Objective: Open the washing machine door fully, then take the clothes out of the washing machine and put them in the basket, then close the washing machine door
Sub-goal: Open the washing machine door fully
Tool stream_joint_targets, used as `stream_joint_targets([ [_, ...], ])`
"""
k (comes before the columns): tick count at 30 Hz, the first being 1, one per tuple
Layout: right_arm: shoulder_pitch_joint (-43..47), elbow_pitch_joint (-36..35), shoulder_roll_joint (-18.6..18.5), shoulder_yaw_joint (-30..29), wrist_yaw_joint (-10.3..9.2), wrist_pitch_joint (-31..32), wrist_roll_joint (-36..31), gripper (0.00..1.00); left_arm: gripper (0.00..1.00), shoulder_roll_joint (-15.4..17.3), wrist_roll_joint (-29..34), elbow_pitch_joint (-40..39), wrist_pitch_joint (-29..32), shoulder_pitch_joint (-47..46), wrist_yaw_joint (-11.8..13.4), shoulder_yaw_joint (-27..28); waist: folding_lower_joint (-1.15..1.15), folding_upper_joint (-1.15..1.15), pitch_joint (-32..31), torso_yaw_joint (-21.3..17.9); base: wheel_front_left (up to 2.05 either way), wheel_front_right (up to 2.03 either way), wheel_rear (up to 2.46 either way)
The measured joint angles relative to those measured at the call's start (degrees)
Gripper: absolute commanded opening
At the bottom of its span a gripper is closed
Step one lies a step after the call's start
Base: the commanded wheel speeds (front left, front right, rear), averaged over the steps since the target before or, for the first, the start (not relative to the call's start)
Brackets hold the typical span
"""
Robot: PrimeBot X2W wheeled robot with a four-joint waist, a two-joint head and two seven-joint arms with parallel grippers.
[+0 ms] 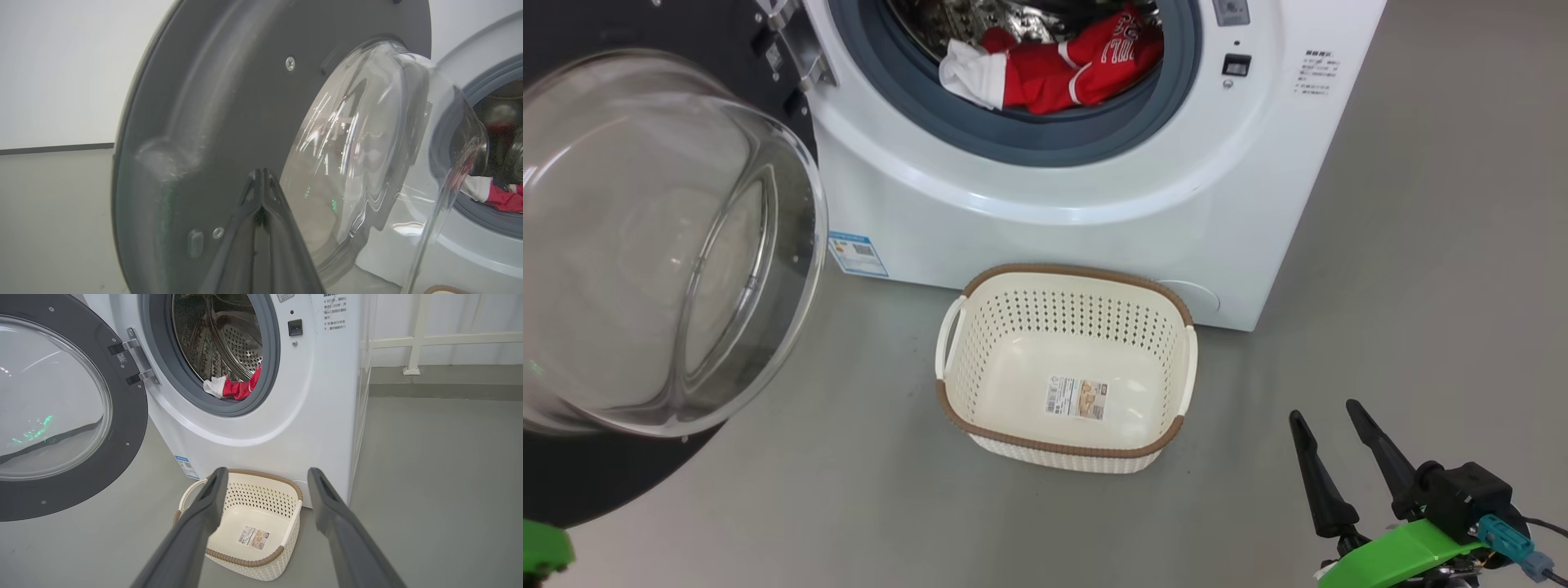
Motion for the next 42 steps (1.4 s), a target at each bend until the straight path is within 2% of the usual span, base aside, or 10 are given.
stream_joint_targets([
  [9,0.2,0.0,0.4,-0.2,0.00,0.0,0.5,1.00,0.00,-2.5,-1.3,-6.0,0.0,7.2,0.0,-6.0,0.00,0.00,-2.3,-1.0,0.00,0.00,0.00],
  [13,0.3,-0.2,0.5,-0.6,0.00,0.0,0.5,1.00,0.07,-2.7,-3.0,-7.7,0.0,9.6,0.0,-8.4,0.00,0.00,-2.6,-2.1,0.00,0.00,0.00],
  [15,0.3,-0.4,0.5,-0.9,0.00,0.0,0.5,1.00,0.19,-2.8,-3.9,-8.7,0.0,10.6,0.0,-10.0,0.00,0.00,-2.7,-2.7,0.00,0.00,0.00],
  [19,0.3,-0.7,0.5,-1.5,0.00,0.0,0.5,1.00,0.31,-2.8,-5.2,-10.1,0.0,12.7,0.0,-14.4,0.00,0.00,-2.9,-4.1,0.00,0.00,0.00],
  [22,0.6,-0.9,0.5,-1.8,0.00,0.0,0.5,1.00,0.47,-1.9,-6.5,-11.2,0.0,14.1,0.0,-18.4,0.00,0.00,-2.9,-5.1,0.00,0.00,0.00],
  [23,0.7,-1.0,0.5,-1.9,0.00,0.0,0.5,1.00,0.54,-1.5,-7.1,-11.4,0.0,14.3,0.0,-19.3,0.00,0.00,-2.9,-5.4,0.00,0.00,0.00],
  [25,0.7,-1.1,0.5,-2.1,0.00,0.0,0.5,1.00,0.83,-0.6,-8.0,-12.2,0.0,14.8,0.0,-21.0,0.00,0.00,-3.0,-6.2,0.00,0.00,0.00],
  [27,0.9,-1.3,0.5,-2.3,0.00,0.0,0.5,1.00,1.00,-0.1,-8.3,-12.6,0.0,15.2,0.0,-21.9,0.00,0.00,-3.0,-6.9,0.00,0.00,0.00],
  [42,3.1,-2.2,0.7,-4.8,0.00,0.0,0.6,1.00,1.00,2.6,-11.1,-16.2,0.0,17.8,0.0,-31.8,0.00,0.00,-4.0,-13.2,0.00,0.00,0.00],
])
